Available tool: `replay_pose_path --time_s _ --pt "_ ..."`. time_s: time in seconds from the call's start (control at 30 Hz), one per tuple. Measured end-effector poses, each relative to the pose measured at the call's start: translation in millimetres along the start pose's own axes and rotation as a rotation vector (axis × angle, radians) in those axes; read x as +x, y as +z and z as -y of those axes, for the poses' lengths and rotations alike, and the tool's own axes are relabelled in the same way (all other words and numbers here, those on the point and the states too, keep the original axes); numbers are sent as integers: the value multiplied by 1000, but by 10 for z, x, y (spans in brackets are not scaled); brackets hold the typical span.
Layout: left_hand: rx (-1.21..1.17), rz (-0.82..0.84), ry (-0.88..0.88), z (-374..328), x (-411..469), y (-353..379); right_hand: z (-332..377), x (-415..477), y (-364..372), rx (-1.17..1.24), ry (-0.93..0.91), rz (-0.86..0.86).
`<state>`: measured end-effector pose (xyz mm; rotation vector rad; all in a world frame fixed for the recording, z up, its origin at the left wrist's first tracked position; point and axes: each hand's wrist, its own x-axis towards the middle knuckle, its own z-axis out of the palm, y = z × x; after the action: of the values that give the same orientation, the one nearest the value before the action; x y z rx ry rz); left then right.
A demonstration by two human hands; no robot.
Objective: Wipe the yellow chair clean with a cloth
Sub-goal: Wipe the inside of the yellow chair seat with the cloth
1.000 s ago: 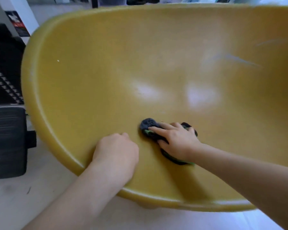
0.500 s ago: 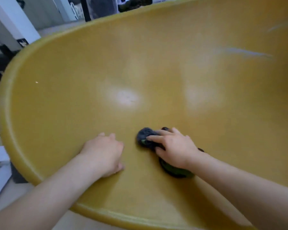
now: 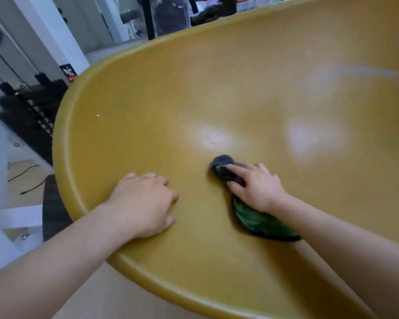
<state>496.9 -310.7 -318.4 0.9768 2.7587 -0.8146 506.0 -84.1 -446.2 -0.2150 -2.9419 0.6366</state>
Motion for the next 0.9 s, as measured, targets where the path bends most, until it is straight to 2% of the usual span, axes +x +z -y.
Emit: replay_pose_path --time_s 0.1,0.13,0.17,0.2,0.3,0.33,0.37,0.4,0.47,0.5,0.53,0.57,0.63,0.73,0.8,0.87,0.9 --pt "32 -27 38 245 100 -7 -613 186 -273 12 538 -230" --pt "45 -31 56 285 120 7 -521 266 -253 62 637 -294" --pt "60 -39 74 294 132 16 -277 362 -186 116 655 -310" --pt "75 -56 96 287 142 23 64 464 -58 149 579 -296" --pt "73 -84 116 290 152 38 1133 535 289 260 -14 -204" --pt "64 -107 109 336 151 39 1240 525 285 282 -190 -180" --pt "63 -142 93 401 127 11 1129 560 214 243 -288 -162" --pt "63 -207 80 493 110 12 867 587 148 110 -253 -151" --pt "36 -408 48 642 56 -27 152 666 -12 -70 160 -119" --pt "-10 -451 26 699 19 -73 -83 676 -110 -49 397 -169" --pt "-36 -448 11 747 13 -88 -141 725 -127 27 542 -224" --pt "-27 -455 2 793 14 -78 -1 792 -94 79 568 -242" --pt "-82 -525 -24 891 -8 -64 618 965 87 162 348 -208" --pt "-168 -733 -157 1148 -61 9 1524 702 207 324 -143 -194" --pt "-328 -836 -257 1251 -110 13 1604 327 60 380 -446 -108" --pt "-558 -884 -404 1279 -153 -11 1503 -16 57 406 -601 -35" --pt "-637 -886 -446 1272 -161 -20 1518 -114 67 415 -637 -59"
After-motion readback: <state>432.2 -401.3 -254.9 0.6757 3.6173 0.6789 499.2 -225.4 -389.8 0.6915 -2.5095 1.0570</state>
